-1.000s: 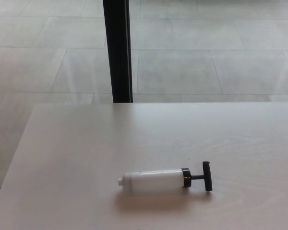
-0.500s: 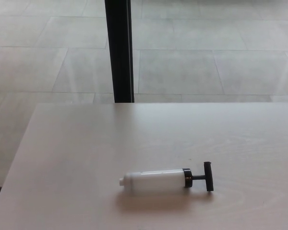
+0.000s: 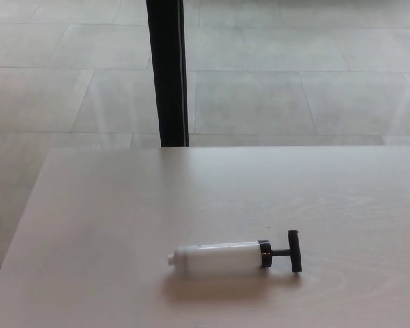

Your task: The robot uses its left hand to lift the air pump kept on the middle of the desk and use the right hand to compress the handle

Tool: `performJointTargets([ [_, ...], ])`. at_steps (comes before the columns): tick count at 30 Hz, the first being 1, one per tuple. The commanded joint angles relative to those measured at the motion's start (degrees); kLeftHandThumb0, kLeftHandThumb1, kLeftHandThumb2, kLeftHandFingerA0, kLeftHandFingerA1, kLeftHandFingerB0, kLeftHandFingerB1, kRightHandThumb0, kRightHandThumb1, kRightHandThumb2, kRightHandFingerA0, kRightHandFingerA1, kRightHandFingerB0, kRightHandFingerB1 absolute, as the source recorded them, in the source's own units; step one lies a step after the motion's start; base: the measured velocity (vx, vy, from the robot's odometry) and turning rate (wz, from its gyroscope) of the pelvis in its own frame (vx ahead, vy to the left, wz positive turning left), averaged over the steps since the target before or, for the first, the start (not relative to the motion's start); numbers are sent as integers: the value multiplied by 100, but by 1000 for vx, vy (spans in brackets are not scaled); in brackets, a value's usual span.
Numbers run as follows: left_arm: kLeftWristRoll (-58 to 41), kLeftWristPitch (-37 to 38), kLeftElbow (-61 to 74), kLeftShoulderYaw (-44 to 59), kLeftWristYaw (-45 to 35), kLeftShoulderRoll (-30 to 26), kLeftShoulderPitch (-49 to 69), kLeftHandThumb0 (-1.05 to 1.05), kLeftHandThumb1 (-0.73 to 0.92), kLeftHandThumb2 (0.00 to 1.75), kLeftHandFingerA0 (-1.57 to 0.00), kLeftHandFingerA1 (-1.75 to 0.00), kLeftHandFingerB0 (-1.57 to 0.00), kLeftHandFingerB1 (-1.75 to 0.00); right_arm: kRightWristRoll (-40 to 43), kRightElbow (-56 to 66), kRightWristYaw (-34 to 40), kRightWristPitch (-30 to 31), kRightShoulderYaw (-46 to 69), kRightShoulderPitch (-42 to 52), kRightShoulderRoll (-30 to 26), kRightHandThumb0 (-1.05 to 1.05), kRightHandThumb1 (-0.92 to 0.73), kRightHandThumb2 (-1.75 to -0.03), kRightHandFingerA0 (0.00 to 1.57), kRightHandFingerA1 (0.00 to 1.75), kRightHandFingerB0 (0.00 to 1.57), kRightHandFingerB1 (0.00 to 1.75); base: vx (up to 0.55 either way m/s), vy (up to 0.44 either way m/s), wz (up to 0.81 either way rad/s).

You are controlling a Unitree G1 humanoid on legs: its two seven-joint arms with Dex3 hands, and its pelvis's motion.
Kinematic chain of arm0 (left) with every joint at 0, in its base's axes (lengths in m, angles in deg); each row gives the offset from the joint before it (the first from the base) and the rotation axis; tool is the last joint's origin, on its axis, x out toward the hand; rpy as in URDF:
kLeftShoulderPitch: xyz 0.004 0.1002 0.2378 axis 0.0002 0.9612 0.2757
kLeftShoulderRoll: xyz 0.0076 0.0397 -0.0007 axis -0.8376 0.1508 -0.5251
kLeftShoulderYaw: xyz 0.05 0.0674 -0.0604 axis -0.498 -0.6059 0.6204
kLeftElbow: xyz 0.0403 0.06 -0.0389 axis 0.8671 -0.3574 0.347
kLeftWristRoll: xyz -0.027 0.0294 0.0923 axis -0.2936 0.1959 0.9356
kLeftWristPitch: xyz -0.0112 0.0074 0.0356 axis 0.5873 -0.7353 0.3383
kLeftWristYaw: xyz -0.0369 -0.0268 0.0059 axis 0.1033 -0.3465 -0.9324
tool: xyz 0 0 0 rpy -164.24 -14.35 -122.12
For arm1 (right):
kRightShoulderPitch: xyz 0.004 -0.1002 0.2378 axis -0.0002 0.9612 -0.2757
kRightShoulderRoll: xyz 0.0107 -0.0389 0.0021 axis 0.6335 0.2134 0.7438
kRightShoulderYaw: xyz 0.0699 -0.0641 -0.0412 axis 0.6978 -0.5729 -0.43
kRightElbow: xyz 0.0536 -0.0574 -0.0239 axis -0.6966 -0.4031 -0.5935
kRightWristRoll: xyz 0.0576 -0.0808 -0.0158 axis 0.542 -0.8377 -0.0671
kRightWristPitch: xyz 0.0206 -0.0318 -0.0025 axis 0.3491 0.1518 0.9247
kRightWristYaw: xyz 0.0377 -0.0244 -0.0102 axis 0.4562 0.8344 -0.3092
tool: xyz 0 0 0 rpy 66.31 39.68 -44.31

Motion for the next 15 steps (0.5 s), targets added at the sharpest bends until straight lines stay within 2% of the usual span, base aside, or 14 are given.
performJointTargets([
  [1,-251,175,-41,-76,90,-137,104,-60,74,62,-43,-54,-35,-40,-92,7,209,284,-275,-45,-8,-76,-82,-62,29,103,15,77,0,0,0],
  [3,-201,199,-27,-173,109,-138,121,-59,76,62,-42,-52,-35,-39,-136,-27,103,174,-404,21,28,-75,-81,-62,31,101,15,76,0,0,0],
  [4,-91,260,-2,-320,170,-130,145,-59,75,62,-45,-51,-37,-39,-221,-121,23,-16,-531,106,87,-74,-81,-63,34,99,20,75,0,0,0],
  [5,-51,327,-13,-401,148,-118,217,-60,76,62,-46,-51,-38,-39,-261,-135,19,-97,-599,207,99,-74,-80,-64,36,106,23,77,0,0,0],
  [6,-80,349,-19,-445,103,-116,223,-61,76,62,-44,-52,-38,-40,-249,-116,-73,-162,-657,288,115,-75,-81,-64,34,98,24,75,0,0,0],
  [7,-108,358,-22,-473,86,-117,224,-61,76,62,-44,-52,-38,-40,-234,-106,-111,-190,-688,322,120,-75,-81,-64,34,98,24,75,0,0,0],
  [8,-141,337,-15,-481,126,-130,159,-59,74,62,-47,-57,-45,-45,-203,-54,-147,-217,-688,423,163,-73,-78,-63,34,101,25,75,0,0,0],
  [9,-86,307,-23,-599,114,-157,100,-60,73,62,-46,-54,-41,-41,-244,-218,-196,-350,-750,469,150,-74,-79,-62,39,97,31,75,0,0,0],
  [10,-31,304,-22,-698,174,-167,62,-61,73,62,-47,-53,-42,-41,-228,-73,-186,-340,-779,545,191,-73,-79,-63,38,96,31,75,0,0,0],
  [11,-39,300,-24,-740,171,-171,50,-56,56,97,-46,-65,-28,-52,-247,-118,-138,-375,-811,528,191,-74,-79,-64,40,97,32,75,0,0,0],
  [12,-58,298,-25,-784,171,-175,23,-56,56,97,-46,-65,-28,-52,-236,-131,-119,-394,-820,528,185,-74,-79,-64,40,97,32,75,0,0,0],
  [13,-59,307,-18,-841,148,-182,21,-60,72,61,-45,-53,-41,-42,-237,-117,-122,-421,-848,544,187,-73,-80,-64,43,104,32,74,0,0,0],
  [14,-23,312,4,-928,136,-186,21,-52,53,96,-45,-65,-29,-53,-258,-75,-149,-465,-897,555,205,-70,-80,-64,43,98,33,72,0,0,0],
  [15,-23,312,4,-928,136,-186,21,-52,53,96,-45,-65,-29,-53,-258,-75,-149,-465,-897,555,205,-70,-80,-64,43,98,33,72,0,0,0],
])
